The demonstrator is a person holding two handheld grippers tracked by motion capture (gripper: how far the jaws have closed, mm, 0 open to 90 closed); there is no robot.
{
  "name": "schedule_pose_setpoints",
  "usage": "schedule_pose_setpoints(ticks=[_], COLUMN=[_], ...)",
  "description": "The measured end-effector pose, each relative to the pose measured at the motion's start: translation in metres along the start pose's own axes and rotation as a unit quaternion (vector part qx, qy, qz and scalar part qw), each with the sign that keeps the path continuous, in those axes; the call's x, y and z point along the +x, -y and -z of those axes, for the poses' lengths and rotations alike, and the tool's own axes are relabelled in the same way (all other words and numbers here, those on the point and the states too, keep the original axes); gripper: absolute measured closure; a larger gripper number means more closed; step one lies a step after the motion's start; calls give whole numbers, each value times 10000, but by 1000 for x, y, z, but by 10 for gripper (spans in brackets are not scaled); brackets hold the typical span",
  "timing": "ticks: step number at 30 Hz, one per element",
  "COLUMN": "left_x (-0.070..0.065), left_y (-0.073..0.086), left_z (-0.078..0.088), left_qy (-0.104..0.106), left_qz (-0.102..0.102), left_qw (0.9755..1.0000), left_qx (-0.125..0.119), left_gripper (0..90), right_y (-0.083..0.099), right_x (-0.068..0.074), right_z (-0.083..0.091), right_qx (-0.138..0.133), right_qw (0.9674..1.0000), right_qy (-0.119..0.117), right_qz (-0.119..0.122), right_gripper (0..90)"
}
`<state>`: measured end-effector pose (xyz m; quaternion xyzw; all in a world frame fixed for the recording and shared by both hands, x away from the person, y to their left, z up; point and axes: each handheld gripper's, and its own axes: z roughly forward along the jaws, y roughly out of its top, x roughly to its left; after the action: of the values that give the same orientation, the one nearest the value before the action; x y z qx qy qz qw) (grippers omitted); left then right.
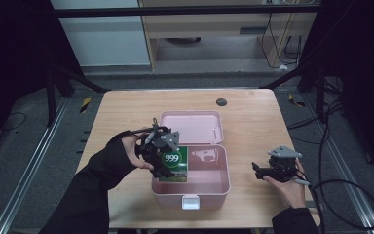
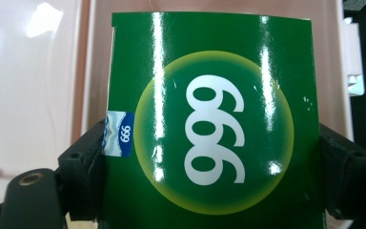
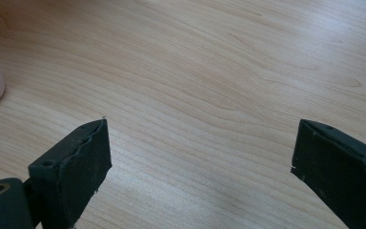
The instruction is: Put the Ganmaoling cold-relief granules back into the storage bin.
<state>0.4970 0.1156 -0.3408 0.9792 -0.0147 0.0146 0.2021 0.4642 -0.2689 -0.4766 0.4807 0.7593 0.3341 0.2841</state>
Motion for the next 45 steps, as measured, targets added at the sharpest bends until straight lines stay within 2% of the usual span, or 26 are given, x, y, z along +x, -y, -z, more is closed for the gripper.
schedule_pose_setpoints(ticks=[3,12,15,31,35,41,45], left_x=[1,0,-1,-3,-4,-4,-7], left_y=[2,6,8,21,21,22,23], left_z=[-5,-19,-23,-43,-46,-34,-20], left_qy=[3,91,55,66,65,-3,-121], left_qz=[1,58,58,172,168,278,231], left_qw=[9999,9999,9998,9997,9996,9996,9993], left_qx=[104,106,171,139,233,-91,-283], left_gripper=[151,151,151,141,130,100,110], right_y=[0,0,0,1,1,0,0], right_x=[1,1,1,1,1,1,0], right_z=[0,-1,0,-1,-1,0,0], right_qx=[25,34,31,74,79,71,43], right_qw=[10000,10000,10000,10000,10000,10000,10000], right_qy=[-4,-4,3,18,18,30,20], right_qz=[1,38,38,53,53,59,25], right_gripper=[61,58,57,45,41,35,35])
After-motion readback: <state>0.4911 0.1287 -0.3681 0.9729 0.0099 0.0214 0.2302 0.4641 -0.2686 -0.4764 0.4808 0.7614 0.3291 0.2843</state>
